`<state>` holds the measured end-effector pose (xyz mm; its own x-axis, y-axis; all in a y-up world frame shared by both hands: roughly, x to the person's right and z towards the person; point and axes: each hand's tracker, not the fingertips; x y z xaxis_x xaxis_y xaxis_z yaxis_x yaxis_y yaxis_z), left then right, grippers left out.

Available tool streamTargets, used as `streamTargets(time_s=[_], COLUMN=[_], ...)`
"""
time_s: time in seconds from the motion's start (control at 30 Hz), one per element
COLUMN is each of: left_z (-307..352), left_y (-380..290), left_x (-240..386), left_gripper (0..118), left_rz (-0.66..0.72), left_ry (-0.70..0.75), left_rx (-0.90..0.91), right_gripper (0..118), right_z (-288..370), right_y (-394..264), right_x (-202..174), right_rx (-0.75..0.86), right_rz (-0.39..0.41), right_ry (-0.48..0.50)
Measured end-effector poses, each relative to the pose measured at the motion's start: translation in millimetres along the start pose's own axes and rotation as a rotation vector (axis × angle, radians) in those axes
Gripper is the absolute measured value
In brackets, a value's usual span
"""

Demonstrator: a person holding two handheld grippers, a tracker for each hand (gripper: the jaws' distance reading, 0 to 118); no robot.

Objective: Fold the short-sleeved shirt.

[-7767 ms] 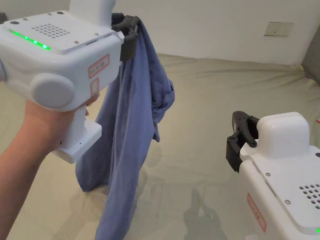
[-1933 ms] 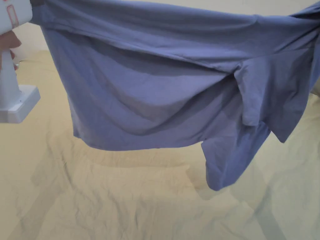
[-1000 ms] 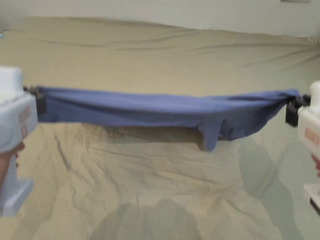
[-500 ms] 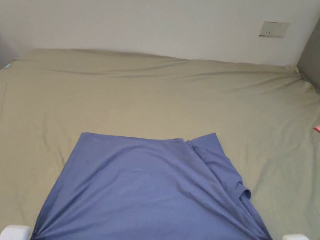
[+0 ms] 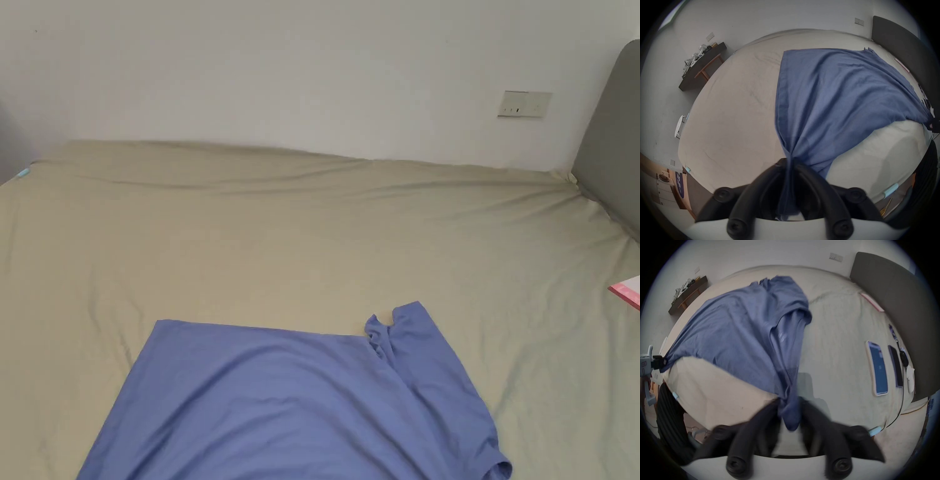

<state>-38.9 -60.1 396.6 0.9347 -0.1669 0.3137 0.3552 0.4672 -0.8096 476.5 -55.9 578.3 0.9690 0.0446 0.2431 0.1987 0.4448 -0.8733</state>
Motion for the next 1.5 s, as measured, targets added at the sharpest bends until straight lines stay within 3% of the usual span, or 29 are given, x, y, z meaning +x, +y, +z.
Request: streamTargets(time_s=[0.03,0.07,0.1,0.13,0.23,0.4,0.47,0.5,0.57,0.63,0.73,1.1,1.23,1.3,1.43,1.5], left_z=[3,8,14,21,58,144,175,191,211,223,228,170,96,42,-64,-107], left_y=[2,9,17,25,67,135,154,161,173,179,185,206,215,219,230,243], left_x=[1,1,1,3,13,31,39,47,57,67,76,77,71,64,42,29], left_gripper=[43,73,102,118,112,112,103,90,44,18,0,0,0,0,0,0], left_rz=[0.01,0.026,0.053,0.068,0.104,0.161,0.16,0.15,0.136,0.131,0.113,0.072,0.025,0.017,0.07,0.095], left_ry=[-0.007,-0.028,-0.065,-0.081,-0.104,-0.116,-0.077,-0.039,0.03,0.076,0.095,0.039,0.012,-0.008,-0.076,-0.021], left_rx=[0.021,0.045,0.091,0.124,0.34,0.735,0.875,0.924,1.01,1.067,1.097,0.982,0.827,0.668,0.419,0.347], right_gripper=[95,111,113,113,113,113,108,103,61,4,2,2,2,2,2,2], right_z=[4,12,23,35,78,160,183,195,208,212,210,151,112,91,54,36], right_y=[5,13,22,31,76,145,165,173,181,187,192,214,229,232,237,242], right_x=[1,5,8,10,7,-32,-52,-63,-85,-104,-124,-147,-140,-131,-112,-100], right_rx=[0.019,0.048,0.106,0.173,0.341,0.702,0.781,0.831,0.915,0.989,1.017,0.939,0.87,0.827,0.74,0.69], right_rz=[-0.01,-0.012,-0.034,-0.051,-0.041,0.036,0.06,0.085,0.146,0.187,0.229,0.218,0.238,0.229,0.22,0.218], right_ry=[-0.009,-0.04,0.002,0.016,0.019,-0.035,-0.037,-0.05,-0.085,-0.154,-0.136,-0.108,-0.131,-0.129,-0.15,-0.158])
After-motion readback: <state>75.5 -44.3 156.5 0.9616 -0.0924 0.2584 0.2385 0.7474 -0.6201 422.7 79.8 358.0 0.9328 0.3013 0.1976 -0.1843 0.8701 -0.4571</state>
